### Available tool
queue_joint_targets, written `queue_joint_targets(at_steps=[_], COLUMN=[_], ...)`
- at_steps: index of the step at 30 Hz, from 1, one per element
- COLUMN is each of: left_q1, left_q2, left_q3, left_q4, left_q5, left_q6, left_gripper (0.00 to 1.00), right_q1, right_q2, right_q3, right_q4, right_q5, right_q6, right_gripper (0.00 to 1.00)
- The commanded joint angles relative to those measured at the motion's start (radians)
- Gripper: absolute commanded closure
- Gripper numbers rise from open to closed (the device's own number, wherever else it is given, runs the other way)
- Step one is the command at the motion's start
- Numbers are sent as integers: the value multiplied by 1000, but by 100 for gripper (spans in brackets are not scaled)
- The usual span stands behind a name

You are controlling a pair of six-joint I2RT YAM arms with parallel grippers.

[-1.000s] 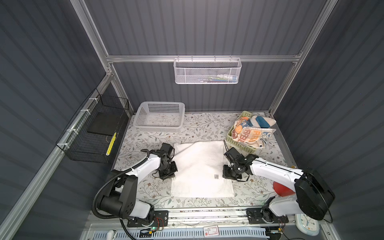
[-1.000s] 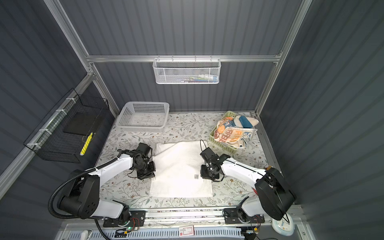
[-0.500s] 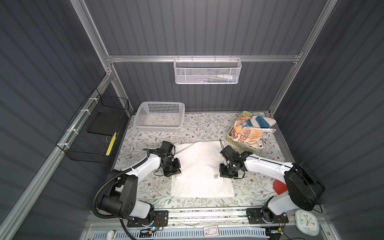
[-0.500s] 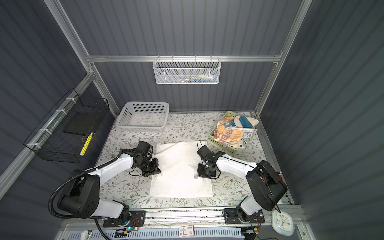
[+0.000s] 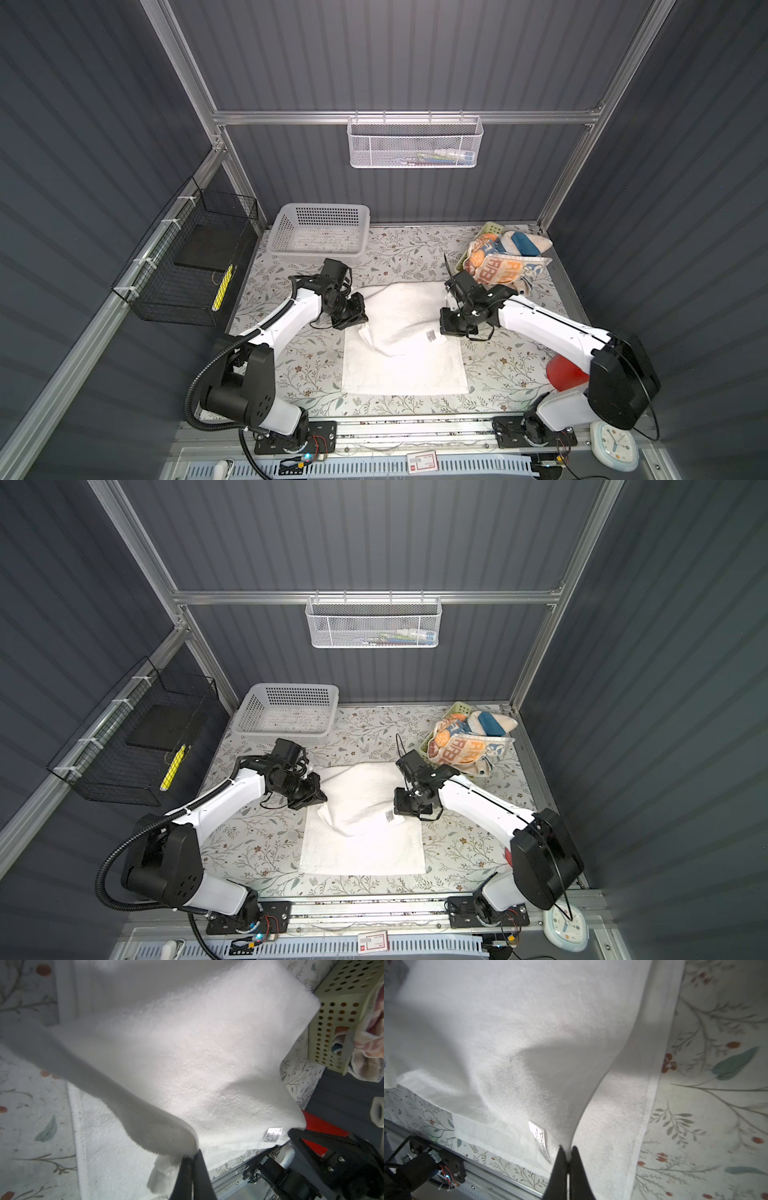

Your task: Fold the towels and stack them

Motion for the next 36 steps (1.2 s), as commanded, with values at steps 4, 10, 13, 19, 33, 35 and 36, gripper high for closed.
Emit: queue_joint_targets(at_steps=[4, 10, 13, 19, 33, 35, 36], left_q1=[11, 12, 12, 12, 116, 131, 138], left_q2=[-51, -114, -154, -81, 195, 191, 185], left_q3=[102, -90, -250, -465, -189, -128, -95], left_q4=[-152, -149, -70, 186, 108, 51, 20], left_q5=[6, 8, 29, 100, 28, 16, 13], left_q6=[66, 32, -29, -109, 66, 102, 122], left_gripper=[100, 100, 100, 100, 100, 100, 100], right_q1=[-46, -46, -46, -46, -97, -97, -99], right_q2=[-117, -196, -221, -131, 188, 190, 182], right_q3=[104, -105, -241, -389, -70, -3, 24], right_q4=[-199, -179, -117, 109, 110, 48, 18], right_q5=[39, -68, -107, -157, -65, -44, -35], right_q6=[-70, 12, 55, 84, -106, -135, -147], right_gripper=[100, 100, 100, 100, 100, 100, 100])
